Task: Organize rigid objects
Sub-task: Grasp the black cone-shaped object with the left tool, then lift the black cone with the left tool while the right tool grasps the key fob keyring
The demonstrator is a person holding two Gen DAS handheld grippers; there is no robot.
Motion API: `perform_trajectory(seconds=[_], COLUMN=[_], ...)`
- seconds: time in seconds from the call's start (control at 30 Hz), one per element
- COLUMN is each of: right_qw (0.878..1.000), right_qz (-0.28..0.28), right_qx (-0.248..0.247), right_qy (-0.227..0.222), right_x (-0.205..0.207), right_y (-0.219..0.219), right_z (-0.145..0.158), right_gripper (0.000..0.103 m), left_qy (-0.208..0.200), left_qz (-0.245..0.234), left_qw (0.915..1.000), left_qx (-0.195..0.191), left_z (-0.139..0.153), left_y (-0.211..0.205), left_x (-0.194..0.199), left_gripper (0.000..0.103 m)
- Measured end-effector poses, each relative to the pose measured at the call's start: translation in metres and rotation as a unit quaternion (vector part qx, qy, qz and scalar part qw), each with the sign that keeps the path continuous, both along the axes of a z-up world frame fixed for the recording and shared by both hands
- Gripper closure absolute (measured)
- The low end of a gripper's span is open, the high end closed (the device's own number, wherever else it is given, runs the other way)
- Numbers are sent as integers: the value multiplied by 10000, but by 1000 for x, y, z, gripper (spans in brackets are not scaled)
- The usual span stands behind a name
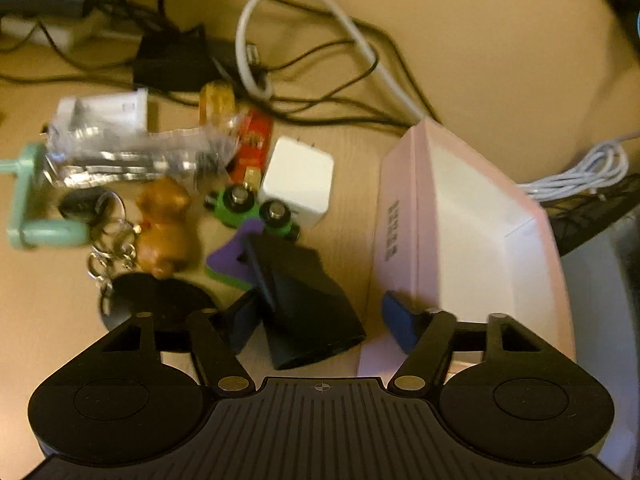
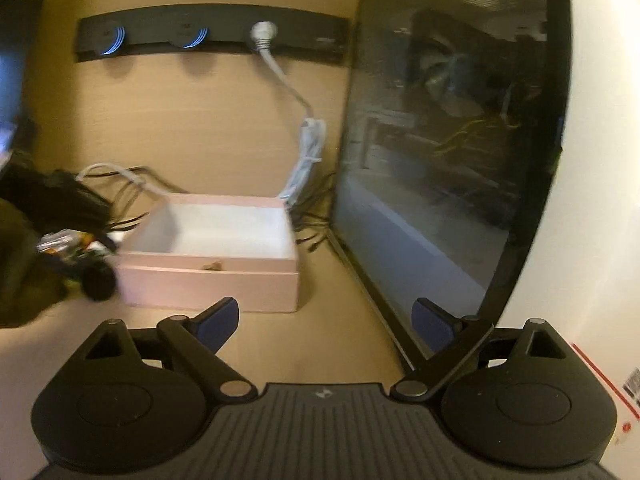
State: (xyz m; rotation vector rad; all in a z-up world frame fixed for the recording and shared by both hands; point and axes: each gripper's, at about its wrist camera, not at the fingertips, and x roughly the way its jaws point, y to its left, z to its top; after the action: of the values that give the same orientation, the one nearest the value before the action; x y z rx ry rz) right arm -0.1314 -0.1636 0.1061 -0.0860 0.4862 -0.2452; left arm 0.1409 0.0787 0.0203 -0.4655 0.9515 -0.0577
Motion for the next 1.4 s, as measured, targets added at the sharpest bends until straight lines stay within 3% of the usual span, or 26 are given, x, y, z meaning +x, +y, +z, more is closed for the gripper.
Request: perform_trajectory(seconds=[0.07,0.23,0.4,0.5,0.6,0.7,0.77,0.83,0.97,1.03,1.13,1.2,1.33,1.4], right_qw=[9997,9967,9858,9714,9562,9416,9294,9257,9400,9389,9274,9261,9235,9255], right_qz=[229,697,1489,2221,2834,3289,3506,3475,2978,2887,3093,3266,3356,3252], right_qx=[-32,-174,16,45,-55,312,621,833,964,1095,1188,834,545,444], right_qy=[56,366,782,843,726,654,973,1241,1356,1522,1734,1692,1777,1892], right_x=[-5,1,25,41,62,92,124,156,198,210,208,199,176,166], right_y=[-2,0,13,41,81,120,149,177,210,218,223,230,221,205], right_z=[3,0,-12,-15,-22,-27,-34,-45,-64,-72,-79,-81,-76,-72], right_gripper=[9,9,9,9,13,15,32,41,42,42,38,39,61,64], left_qy=[-109,-370,-490,-520,-444,-383,-436,-476,-504,-504,-467,-459,-564,-633], left_qz=[34,-714,-901,-714,-215,152,392,610,848,855,701,547,155,21], left_qw=[9999,9955,9932,9942,9967,9962,9949,9935,9920,9925,9943,9956,9973,9976], left_qx=[67,498,553,618,651,773,816,832,793,710,653,604,450,296], left_z=[-2,0,6,16,26,37,43,49,56,56,53,50,48,45], left_y=[0,-4,17,44,78,106,124,140,165,174,177,177,174,173], left_x=[2,-17,-97,-147,-185,-218,-235,-251,-266,-269,-260,-253,-240,-235], left_gripper=[53,53,53,53,53,53,53,53,53,53,53,53,53,53])
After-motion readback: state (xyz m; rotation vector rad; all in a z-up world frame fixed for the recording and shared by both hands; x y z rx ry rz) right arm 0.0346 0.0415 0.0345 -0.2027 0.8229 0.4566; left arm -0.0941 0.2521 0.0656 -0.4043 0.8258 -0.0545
